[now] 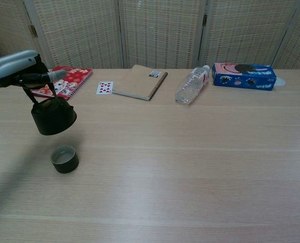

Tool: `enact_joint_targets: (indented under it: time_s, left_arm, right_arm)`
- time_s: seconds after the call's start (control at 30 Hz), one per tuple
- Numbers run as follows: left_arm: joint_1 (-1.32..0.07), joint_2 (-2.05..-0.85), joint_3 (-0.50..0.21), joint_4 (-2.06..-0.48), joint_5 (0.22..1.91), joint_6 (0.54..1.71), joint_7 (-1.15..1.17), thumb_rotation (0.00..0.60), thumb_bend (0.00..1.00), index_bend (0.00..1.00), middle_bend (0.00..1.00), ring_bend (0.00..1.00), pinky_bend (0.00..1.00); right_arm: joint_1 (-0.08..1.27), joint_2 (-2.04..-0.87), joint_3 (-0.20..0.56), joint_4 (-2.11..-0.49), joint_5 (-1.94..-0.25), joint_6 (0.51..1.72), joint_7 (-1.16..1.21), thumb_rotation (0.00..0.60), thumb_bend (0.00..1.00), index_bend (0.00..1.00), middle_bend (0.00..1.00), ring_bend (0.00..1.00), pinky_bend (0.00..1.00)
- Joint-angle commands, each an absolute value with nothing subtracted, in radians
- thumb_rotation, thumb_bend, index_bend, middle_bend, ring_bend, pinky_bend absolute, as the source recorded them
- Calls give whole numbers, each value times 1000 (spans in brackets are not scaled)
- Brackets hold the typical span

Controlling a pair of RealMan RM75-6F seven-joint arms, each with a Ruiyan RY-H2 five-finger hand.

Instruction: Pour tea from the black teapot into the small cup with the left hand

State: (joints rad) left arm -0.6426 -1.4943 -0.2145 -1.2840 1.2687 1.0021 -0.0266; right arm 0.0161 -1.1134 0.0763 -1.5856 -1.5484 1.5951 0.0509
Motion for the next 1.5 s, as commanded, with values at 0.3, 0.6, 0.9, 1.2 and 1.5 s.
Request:
enact_joint_targets:
  time_s: [0.3, 0.6, 0.9, 1.2, 1.5]
  left_arm:
    - [-695, -1576, -219, -1084, 1232, 912, -69, 104, 246, 1000, 1000, 949, 136]
    - [-719, -1670, -195, -874, 1261, 897, -92, 100, 247, 1000, 1000, 941, 121]
    - [-730, -1744, -174, -724, 1302, 901, -161, 102, 246, 1000, 1000, 936, 112]
    - [-732, -1775, -160, -665, 1326, 904, -188, 103, 246, 1000, 1000, 875, 86]
    - [-727, -1776, -158, -666, 1330, 909, -168, 102, 246, 920, 983, 754, 68]
  right_arm:
    - [22, -1116, 78, -1579, -1540, 1579, 54, 600, 282, 156, 184, 219, 20]
    - [25, -1115, 79, -1585, -1532, 1570, 44, 600, 282, 156, 184, 219, 20]
    - [26, -1113, 79, -1592, -1531, 1569, 35, 600, 282, 156, 184, 219, 20]
    - [28, -1116, 79, -1591, -1531, 1565, 36, 600, 282, 156, 184, 218, 20]
    - [24, -1118, 77, -1584, -1533, 1573, 44, 600, 281, 156, 185, 218, 20]
